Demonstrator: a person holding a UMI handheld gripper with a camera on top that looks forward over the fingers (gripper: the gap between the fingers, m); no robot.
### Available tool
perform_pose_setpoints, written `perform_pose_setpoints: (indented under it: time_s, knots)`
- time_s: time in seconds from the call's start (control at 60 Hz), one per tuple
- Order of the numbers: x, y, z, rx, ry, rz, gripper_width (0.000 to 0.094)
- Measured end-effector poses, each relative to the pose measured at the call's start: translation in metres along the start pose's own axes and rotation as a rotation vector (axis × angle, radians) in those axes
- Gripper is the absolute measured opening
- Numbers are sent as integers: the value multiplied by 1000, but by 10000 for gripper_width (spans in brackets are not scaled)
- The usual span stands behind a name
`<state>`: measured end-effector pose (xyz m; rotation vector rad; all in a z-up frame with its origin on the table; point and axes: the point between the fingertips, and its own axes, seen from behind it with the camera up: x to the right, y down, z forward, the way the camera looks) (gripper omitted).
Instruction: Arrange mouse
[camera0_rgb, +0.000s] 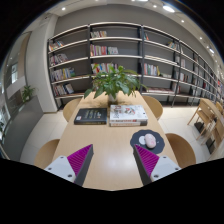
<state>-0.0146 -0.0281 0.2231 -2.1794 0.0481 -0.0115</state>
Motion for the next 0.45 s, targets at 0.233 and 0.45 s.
perform_pose_setpoints:
  time_s: [0.233, 0.45]
  knots:
    - [-11, 37, -27, -43, 16, -22, 813]
    - [-10, 36, -37, -23, 14, 16, 811]
